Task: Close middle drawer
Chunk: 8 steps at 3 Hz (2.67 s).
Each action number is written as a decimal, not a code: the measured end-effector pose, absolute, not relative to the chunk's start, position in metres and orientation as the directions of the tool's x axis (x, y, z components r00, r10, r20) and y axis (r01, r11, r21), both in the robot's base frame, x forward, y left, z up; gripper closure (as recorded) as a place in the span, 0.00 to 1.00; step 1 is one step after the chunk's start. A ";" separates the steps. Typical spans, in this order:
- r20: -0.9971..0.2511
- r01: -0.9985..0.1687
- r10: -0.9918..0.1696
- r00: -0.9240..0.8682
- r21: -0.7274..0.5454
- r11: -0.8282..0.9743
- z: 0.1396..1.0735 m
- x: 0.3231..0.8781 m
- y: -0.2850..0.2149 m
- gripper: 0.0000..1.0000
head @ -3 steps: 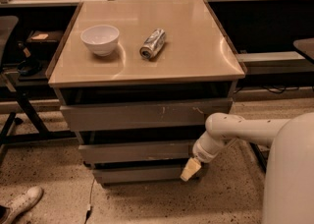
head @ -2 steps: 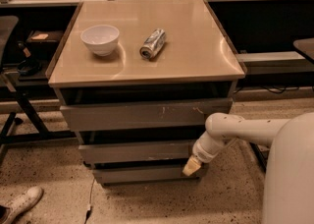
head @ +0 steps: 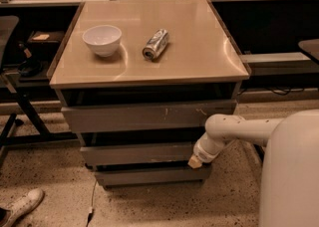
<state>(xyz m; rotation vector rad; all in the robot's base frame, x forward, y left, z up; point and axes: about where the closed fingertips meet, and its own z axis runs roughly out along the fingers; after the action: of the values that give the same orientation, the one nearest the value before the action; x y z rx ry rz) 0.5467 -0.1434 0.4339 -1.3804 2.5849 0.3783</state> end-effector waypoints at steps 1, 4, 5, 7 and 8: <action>-0.286 -0.829 -0.782 -0.553 0.099 0.550 0.433 0.565 -0.138 1.00; -0.285 -0.826 -0.782 -0.554 0.069 0.560 0.433 0.580 -0.136 0.58; -0.285 -0.826 -0.782 -0.554 0.069 0.560 0.433 0.580 -0.136 0.35; -0.284 -0.826 -0.782 -0.554 0.069 0.560 0.433 0.580 -0.136 0.00; -0.284 -0.826 -0.782 -0.554 0.069 0.560 0.433 0.580 -0.136 0.00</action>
Offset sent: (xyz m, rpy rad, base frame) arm 0.0556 0.0082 0.0051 -0.0597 -0.0953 -0.0413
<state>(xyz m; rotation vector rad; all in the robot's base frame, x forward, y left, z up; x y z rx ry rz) 0.5803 -0.1359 0.4334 -1.3474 2.5731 0.2866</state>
